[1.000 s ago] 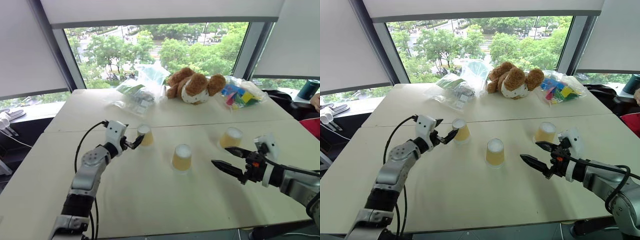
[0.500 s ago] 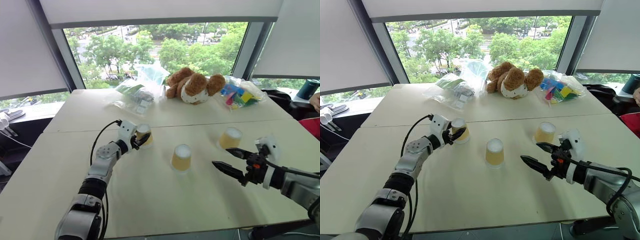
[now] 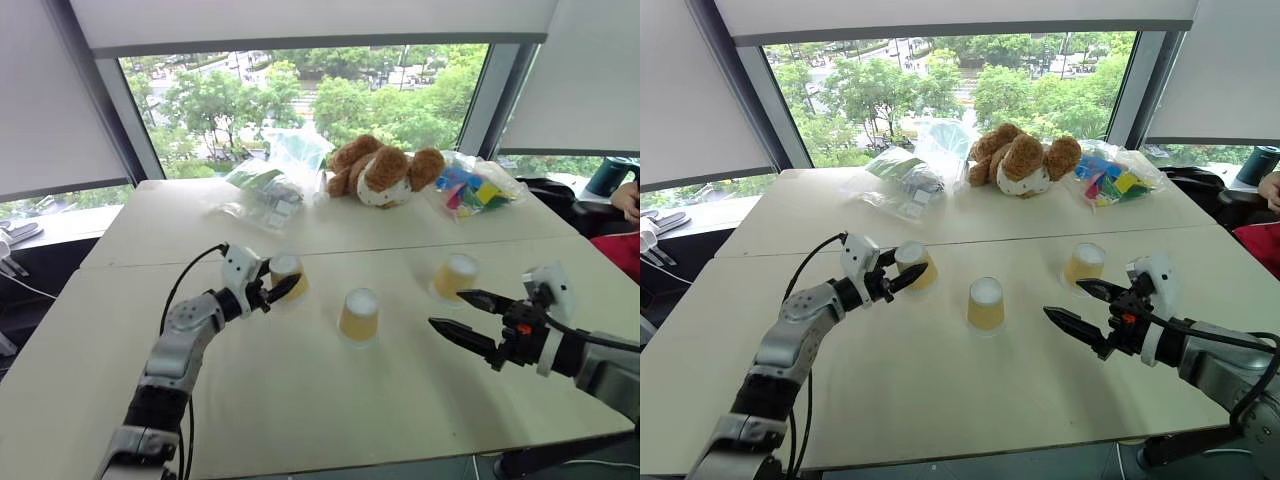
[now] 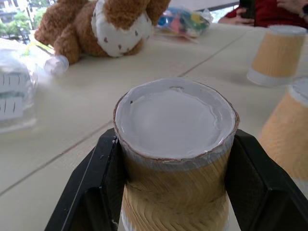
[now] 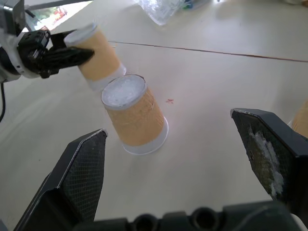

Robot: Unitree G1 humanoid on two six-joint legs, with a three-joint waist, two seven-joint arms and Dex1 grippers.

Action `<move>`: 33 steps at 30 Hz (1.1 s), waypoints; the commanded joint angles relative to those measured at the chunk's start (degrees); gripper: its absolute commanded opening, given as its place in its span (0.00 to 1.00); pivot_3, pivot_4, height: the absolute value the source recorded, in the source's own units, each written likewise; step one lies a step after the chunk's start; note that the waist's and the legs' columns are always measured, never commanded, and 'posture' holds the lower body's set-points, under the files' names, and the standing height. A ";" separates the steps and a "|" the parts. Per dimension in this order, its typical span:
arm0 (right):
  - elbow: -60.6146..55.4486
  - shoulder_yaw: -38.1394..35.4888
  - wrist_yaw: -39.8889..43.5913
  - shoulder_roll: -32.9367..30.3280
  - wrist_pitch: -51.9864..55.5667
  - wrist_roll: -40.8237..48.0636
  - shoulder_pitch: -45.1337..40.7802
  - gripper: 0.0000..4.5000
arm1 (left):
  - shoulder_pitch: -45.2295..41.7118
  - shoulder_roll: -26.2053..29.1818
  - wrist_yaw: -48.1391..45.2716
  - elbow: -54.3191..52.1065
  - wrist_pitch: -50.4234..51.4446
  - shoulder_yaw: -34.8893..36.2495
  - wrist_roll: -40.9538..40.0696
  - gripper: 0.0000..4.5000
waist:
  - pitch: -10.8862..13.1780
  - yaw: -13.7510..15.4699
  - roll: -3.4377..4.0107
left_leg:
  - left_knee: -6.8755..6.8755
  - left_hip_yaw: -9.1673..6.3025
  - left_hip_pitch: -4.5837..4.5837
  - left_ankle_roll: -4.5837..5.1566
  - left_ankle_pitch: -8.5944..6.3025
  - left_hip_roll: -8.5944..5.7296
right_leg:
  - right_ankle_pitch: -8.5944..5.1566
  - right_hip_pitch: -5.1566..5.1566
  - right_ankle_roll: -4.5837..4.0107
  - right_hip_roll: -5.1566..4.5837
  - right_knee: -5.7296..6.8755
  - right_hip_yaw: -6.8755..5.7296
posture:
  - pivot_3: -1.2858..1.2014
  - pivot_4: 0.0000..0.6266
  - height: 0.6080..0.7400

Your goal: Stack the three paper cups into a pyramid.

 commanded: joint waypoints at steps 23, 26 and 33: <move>-3.38 -0.63 -1.77 -1.53 -0.01 0.91 1.90 1.00 | 1.89 -5.66 -0.67 -1.02 -3.56 -8.10 3.20 0.50 | -0.01 0.45 -0.03 | 0.02 0.02 0.02 0.00 0.00 -0.03 | 0.00 0.06 0.00 -0.02 -0.03 0.00 | 0.52 0.24 1.00; -3.30 -0.50 -1.97 -1.43 -0.23 0.82 1.87 1.00 | 2.18 -5.77 -0.71 -0.28 -4.83 -8.35 4.19 0.81 | -0.01 0.41 -0.03 | 0.02 0.02 0.03 0.00 0.00 -0.03 | 0.00 0.07 0.00 -0.02 -0.03 0.00 | 0.52 0.24 1.00; -3.03 -0.70 -1.94 -1.24 -0.62 0.69 2.28 1.00 | 4.20 -3.50 -1.02 -2.78 -5.33 -6.67 3.84 0.98 | -0.01 0.31 -0.03 | 0.01 0.03 0.03 0.00 0.00 -0.02 | 0.00 0.06 0.00 -0.02 -0.03 0.00 | 0.52 0.24 1.00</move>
